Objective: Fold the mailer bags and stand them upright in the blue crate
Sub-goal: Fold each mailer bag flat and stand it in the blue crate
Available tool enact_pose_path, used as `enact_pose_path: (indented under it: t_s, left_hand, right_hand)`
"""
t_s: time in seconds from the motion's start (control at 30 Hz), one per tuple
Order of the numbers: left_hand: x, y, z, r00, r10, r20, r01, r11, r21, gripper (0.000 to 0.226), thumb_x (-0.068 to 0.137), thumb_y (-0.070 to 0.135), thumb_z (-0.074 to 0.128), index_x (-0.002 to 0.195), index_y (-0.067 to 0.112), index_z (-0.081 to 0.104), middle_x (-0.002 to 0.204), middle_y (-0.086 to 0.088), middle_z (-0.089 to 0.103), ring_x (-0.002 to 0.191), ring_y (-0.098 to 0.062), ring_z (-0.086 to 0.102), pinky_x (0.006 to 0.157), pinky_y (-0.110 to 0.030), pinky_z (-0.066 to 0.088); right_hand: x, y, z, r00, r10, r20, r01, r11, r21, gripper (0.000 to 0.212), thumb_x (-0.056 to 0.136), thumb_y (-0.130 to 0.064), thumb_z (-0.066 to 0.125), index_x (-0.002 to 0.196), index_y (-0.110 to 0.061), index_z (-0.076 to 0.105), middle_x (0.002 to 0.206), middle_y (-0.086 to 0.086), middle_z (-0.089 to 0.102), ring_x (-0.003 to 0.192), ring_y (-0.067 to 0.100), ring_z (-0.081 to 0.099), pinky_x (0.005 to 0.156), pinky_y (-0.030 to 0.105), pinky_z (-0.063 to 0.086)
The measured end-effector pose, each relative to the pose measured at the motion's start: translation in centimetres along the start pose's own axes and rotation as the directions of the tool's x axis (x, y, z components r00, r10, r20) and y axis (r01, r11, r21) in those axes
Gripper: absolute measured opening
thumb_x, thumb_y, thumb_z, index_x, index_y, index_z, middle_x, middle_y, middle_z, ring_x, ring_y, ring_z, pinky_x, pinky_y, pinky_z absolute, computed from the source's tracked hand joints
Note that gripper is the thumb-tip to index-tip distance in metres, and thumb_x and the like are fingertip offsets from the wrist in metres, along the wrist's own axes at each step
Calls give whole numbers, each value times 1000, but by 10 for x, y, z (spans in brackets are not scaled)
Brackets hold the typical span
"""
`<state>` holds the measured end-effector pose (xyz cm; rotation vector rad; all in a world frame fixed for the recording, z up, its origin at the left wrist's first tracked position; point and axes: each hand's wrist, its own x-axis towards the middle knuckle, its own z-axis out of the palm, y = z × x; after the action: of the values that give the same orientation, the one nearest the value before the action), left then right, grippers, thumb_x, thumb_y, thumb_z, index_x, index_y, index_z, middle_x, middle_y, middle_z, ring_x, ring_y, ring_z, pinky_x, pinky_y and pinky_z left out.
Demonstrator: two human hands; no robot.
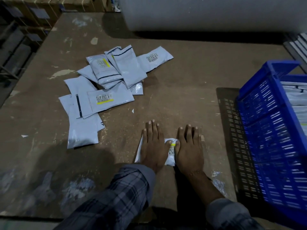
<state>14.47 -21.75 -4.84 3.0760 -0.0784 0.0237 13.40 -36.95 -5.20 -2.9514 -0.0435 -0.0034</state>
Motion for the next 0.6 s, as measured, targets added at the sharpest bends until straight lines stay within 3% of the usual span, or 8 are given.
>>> enact_pose_path:
  t_s: [0.1,0.27,0.4,0.53,0.6]
  left_hand:
    - [-2,0,3,999,33,-8,-33,999,1,75,106,46,21,155,-7,40,166,-30,30,155,-44,31,124,-54,34]
    - [11,-7,4,998,69,-4,-69,997,16,72,108,48,27,158,-3,37,167,-28,30,156,-42,28,125,-57,29]
    - [-1,0,7,999,40,-21,-40,999,-9,73,104,45,28,154,-7,42,162,-29,37,152,-43,38,121,-53,39]
    - [-14,-11,11,992,120,-44,-119,992,30,73,109,45,24,161,-5,28,169,-27,24,157,-42,25,126,-55,29]
    - [-9,-16,9,993,100,-58,-99,995,16,71,108,46,25,161,-1,32,169,-23,29,156,-40,29,125,-56,30]
  right_hand:
    - [3,0,1,1000,-9,-2,9,1000,-6,61,105,-33,23,162,-11,27,170,19,16,159,38,3,125,50,21]
    - [-21,-1,1,999,3,-39,-1,998,56,64,104,-36,27,164,-15,22,171,16,15,160,34,3,125,50,23]
    - [-13,1,0,1000,8,-18,-7,997,76,65,103,-36,29,164,-16,22,171,18,11,159,36,0,125,50,23]
    - [-12,1,-5,1000,-22,-20,25,992,120,64,104,-33,30,165,-17,19,172,17,6,160,34,-5,127,50,20]
    - [-23,3,-7,999,-52,-10,53,990,129,64,104,-37,31,164,-16,21,173,14,7,160,33,-4,127,48,20]
